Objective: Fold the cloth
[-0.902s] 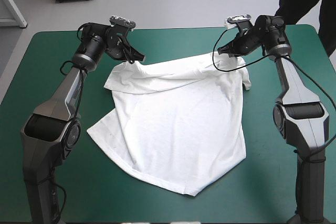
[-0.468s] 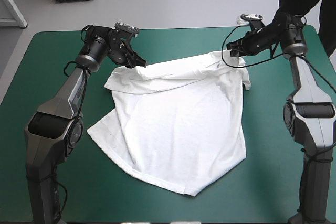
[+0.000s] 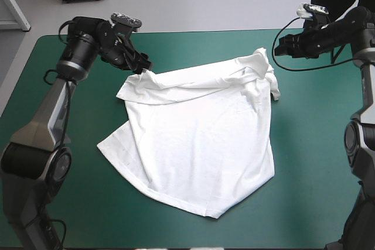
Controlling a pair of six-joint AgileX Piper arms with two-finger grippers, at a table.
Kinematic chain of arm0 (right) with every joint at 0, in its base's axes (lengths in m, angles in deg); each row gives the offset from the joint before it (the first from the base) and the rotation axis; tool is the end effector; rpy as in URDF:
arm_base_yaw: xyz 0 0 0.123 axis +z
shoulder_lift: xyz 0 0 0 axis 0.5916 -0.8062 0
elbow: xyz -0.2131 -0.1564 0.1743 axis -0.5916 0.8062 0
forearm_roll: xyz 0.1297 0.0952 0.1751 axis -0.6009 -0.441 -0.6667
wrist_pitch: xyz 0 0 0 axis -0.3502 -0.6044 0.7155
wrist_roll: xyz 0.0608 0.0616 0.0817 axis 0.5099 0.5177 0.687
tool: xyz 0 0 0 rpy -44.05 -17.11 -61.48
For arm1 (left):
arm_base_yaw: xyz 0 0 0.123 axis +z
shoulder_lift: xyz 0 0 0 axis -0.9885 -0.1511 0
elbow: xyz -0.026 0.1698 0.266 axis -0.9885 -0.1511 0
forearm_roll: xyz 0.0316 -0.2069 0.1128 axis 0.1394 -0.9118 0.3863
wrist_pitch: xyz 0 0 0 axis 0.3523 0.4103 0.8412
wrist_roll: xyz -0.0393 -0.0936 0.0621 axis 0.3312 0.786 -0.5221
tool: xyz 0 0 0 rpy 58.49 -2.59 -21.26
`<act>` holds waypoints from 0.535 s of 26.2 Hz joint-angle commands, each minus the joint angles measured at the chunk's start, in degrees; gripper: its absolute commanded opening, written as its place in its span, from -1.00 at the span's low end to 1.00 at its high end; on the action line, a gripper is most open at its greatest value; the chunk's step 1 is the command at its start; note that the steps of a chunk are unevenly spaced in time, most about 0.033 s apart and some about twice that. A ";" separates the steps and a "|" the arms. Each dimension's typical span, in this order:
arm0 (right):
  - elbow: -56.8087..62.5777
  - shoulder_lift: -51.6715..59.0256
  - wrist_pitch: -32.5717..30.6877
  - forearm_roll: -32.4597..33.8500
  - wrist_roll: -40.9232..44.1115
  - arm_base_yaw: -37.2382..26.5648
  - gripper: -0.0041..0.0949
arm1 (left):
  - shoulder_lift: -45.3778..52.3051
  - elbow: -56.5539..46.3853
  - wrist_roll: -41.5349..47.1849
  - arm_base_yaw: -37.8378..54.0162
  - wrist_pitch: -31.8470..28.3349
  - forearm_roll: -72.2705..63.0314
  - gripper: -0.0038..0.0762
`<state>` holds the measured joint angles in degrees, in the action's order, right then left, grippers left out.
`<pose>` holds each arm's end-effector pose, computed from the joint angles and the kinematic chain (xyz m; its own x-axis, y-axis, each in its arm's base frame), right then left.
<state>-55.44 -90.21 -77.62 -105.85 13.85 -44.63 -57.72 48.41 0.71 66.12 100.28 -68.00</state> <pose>0.4617 -0.0074 0.3492 -0.8346 -0.0046 -0.5509 -0.2429 0.9006 0.3604 0.4057 -0.1147 0.3873 -0.7451 0.4020 -0.5323 0.4325 0.8986 0.0732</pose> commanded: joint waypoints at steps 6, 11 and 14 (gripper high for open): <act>37.09 26.78 -0.89 8.18 -2.53 6.77 0.30 | 18.15 -24.65 0.71 0.06 2.80 3.13 0.38; 47.62 36.61 0.72 9.36 -2.28 10.60 0.20 | 19.22 -35.37 0.71 0.48 2.03 6.54 0.37; 49.84 41.11 0.33 9.36 -0.30 12.35 0.20 | 17.97 -37.90 0.71 2.96 -0.22 6.39 0.37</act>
<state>-5.33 -53.60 -77.61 -95.51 12.61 -33.30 -41.57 10.05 0.94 67.59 100.50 -62.25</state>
